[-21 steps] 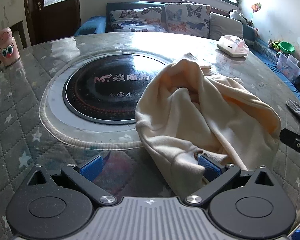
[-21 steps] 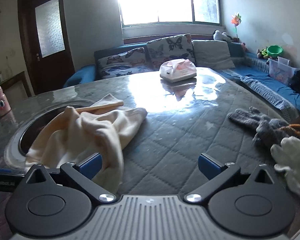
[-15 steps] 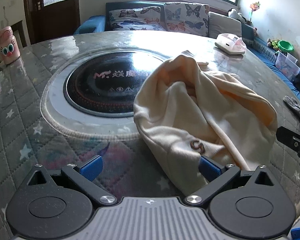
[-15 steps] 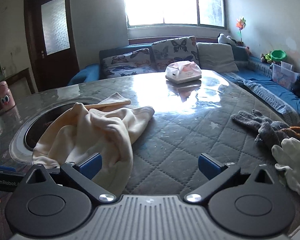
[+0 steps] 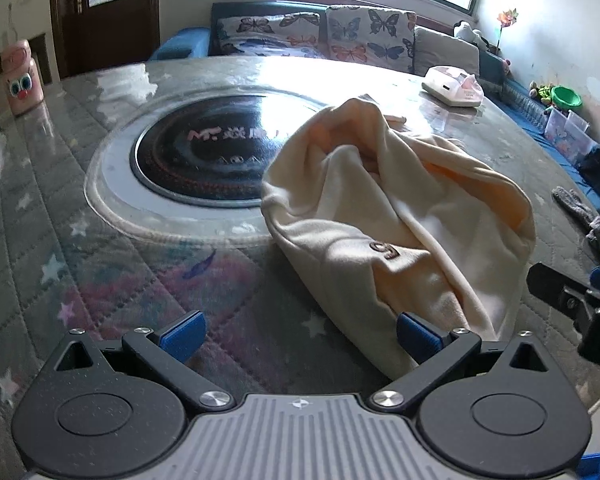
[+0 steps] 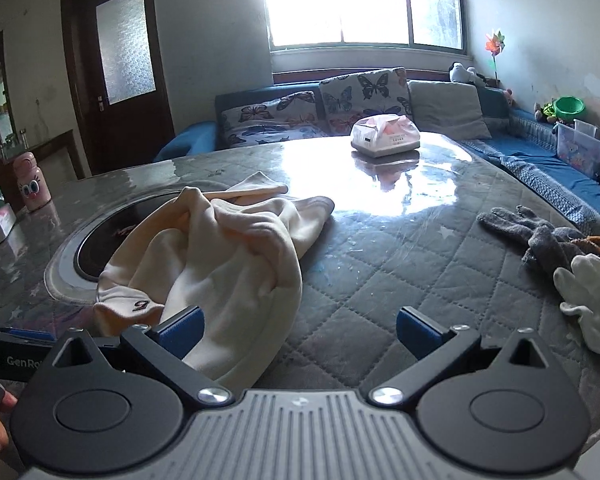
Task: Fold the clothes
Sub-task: 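Approach the crumpled cream sweatshirt with both open grippers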
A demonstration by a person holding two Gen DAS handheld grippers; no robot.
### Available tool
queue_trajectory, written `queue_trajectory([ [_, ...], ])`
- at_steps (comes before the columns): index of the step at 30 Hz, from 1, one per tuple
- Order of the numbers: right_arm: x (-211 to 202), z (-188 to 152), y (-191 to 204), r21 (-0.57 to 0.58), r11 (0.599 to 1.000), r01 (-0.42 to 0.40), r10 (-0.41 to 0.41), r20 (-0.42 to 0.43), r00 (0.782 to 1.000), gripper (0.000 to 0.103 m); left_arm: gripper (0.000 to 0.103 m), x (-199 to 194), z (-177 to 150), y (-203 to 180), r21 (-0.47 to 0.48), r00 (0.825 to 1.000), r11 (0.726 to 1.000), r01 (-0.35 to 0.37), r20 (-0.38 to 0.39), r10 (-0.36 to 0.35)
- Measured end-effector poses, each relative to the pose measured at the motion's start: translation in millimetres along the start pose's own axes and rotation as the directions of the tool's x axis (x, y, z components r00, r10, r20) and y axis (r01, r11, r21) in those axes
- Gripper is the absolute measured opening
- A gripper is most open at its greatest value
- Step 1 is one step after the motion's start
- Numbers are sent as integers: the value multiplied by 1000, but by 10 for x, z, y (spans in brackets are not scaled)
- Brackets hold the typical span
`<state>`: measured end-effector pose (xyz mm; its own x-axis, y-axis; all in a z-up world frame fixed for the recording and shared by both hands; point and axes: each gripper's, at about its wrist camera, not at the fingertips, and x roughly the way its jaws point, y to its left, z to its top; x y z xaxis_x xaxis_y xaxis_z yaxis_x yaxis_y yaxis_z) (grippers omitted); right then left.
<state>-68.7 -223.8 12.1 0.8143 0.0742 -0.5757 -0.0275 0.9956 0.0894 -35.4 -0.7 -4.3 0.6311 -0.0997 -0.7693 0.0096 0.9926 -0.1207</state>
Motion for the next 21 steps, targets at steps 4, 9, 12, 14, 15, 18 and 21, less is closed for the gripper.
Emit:
queue_trajectory([
  [4, -33, -15, 9, -4, 1000, -3, 3, 1, 1000, 103, 103, -24, -37, -11, -3, 1000, 1000, -2, 5, 2],
  [9, -54, -46, 45, -15, 1000, -9, 9, -8, 1000, 103, 103, -45, -63, -29, 13, 1000, 1000, -20, 9, 20],
  [12, -55, -60, 69, -22, 1000, -13, 13, -12, 1000, 103, 103, -58, -78, -49, 34, 999, 999, -40, 17, 40],
  [14, -55, -68, 81, -27, 1000, -12, 11, -17, 1000, 103, 103, -60, -82, -46, 34, 999, 999, -39, 16, 38],
  [15, -56, -72, 87, -29, 1000, -11, 11, -19, 1000, 103, 103, -61, -83, -45, 34, 999, 999, -37, 16, 36],
  [18, -62, -79, 99, -34, 999, -6, 5, -22, 1000, 103, 103, -70, -86, -48, 36, 999, 999, -39, 19, 38],
  [21, -67, -80, 97, -35, 999, 0, 0, -24, 1000, 103, 103, -70, -89, -58, 41, 999, 998, -45, 20, 44],
])
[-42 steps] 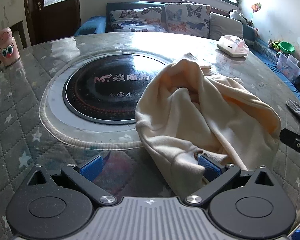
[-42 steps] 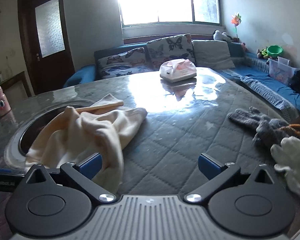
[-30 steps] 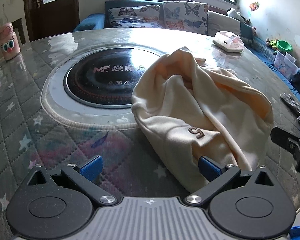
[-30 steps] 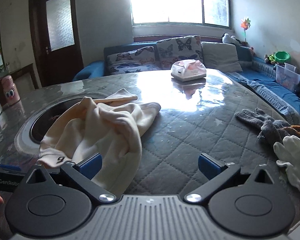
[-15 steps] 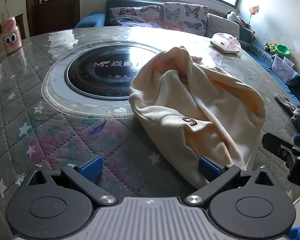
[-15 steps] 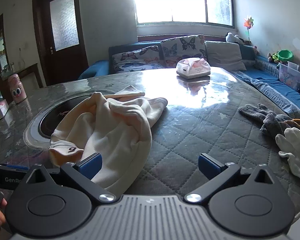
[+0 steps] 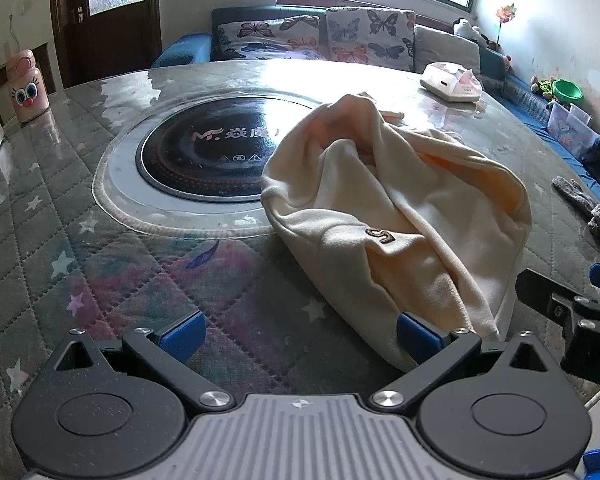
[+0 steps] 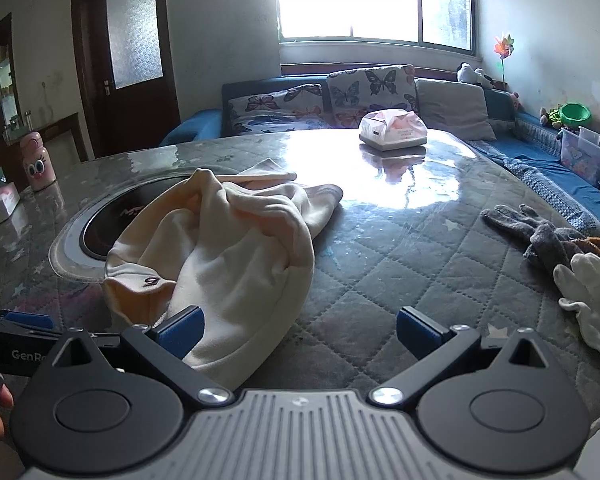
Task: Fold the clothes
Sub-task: 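Approach the crumpled cream sweatshirt with both open grippers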
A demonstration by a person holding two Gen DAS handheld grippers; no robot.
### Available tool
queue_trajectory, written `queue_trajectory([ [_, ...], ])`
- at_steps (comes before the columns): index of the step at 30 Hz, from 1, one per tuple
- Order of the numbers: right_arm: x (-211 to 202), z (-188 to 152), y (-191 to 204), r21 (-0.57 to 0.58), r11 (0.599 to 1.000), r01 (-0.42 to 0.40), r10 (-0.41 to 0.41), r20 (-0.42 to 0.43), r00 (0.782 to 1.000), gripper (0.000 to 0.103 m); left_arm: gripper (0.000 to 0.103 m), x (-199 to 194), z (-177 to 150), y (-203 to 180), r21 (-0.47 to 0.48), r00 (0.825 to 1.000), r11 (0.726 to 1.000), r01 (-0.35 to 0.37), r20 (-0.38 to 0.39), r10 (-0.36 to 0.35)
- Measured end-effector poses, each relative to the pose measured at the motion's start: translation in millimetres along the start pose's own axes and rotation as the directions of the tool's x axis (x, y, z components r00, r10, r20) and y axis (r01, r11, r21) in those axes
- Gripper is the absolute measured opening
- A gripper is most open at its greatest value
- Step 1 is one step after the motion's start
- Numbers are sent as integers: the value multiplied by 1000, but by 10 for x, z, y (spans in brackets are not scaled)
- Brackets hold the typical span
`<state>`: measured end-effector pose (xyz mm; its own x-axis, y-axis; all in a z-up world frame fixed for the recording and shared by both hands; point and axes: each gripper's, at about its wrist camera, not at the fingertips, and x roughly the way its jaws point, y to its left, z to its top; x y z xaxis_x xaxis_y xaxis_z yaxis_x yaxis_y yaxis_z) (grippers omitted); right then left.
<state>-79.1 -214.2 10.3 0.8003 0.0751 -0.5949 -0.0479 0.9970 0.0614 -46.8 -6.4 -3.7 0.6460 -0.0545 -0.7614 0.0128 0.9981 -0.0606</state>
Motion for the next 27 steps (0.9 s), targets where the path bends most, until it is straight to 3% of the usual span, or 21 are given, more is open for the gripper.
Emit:
queue_trajectory([
  [27, 16, 1, 31, -10, 1000, -12, 12, -8, 1000, 103, 103, 18, -11, -49, 12, 1000, 1000, -20, -16, 20],
])
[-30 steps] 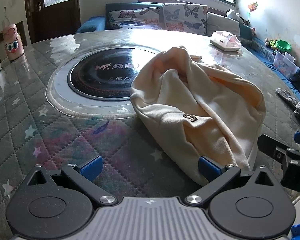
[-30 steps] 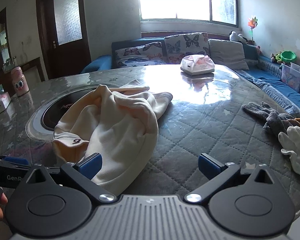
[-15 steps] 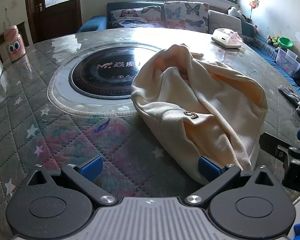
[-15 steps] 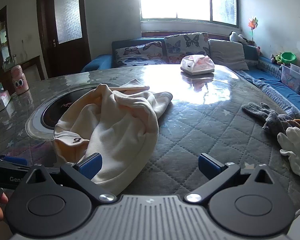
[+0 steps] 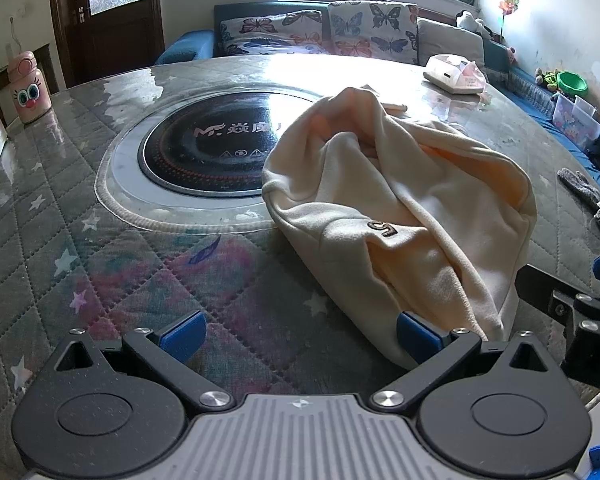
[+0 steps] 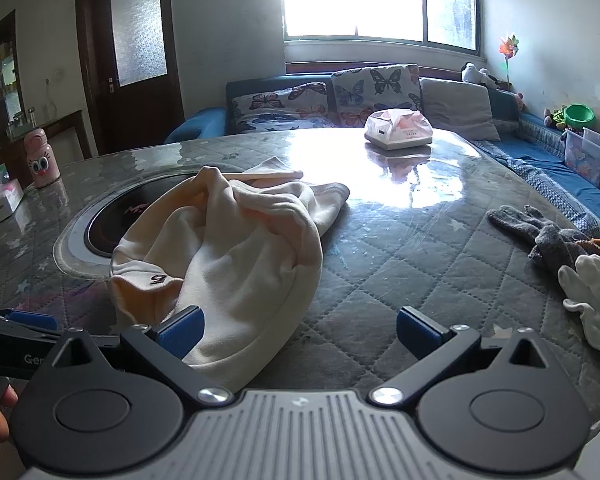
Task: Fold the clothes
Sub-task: 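Approach the crumpled cream sweatshirt with both open grippers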
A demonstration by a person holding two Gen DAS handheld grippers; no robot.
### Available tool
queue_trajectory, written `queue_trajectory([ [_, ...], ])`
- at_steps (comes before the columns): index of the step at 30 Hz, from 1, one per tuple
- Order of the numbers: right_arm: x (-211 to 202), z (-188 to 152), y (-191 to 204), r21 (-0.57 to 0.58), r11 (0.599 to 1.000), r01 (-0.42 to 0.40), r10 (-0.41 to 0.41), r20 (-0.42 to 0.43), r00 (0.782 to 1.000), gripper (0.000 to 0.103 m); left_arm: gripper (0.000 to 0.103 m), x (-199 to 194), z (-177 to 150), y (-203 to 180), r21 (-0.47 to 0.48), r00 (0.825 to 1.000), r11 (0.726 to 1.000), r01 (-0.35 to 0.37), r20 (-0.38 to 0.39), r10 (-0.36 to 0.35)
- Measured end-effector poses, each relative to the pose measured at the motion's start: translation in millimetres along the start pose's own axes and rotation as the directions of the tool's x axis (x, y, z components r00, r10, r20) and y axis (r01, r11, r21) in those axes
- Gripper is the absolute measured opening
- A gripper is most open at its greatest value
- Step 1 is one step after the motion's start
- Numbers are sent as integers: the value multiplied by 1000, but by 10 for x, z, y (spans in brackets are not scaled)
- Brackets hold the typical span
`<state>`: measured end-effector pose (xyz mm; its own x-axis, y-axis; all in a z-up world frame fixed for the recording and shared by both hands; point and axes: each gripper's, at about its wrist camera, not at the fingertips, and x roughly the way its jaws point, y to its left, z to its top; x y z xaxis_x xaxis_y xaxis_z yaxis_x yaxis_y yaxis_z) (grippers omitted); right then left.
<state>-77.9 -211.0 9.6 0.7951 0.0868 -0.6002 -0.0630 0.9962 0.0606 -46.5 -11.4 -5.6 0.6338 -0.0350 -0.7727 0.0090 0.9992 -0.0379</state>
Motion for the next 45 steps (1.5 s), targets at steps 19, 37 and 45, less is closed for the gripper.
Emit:
queue_trajectory([
  [19, 51, 4, 7, -1, 1000, -8, 8, -16, 1000, 103, 103, 43, 23, -10, 6, 1000, 1000, 5, -10, -4],
  [37, 104, 77, 62, -9, 1000, -25, 24, -18, 1000, 103, 103, 57, 101, 6, 14, 1000, 1000, 7, -10, -6],
  [45, 137, 137, 58, -14, 999, -34, 33, -11, 999, 103, 103, 58, 192, 30, 12, 1000, 1000, 1, -2, -1],
])
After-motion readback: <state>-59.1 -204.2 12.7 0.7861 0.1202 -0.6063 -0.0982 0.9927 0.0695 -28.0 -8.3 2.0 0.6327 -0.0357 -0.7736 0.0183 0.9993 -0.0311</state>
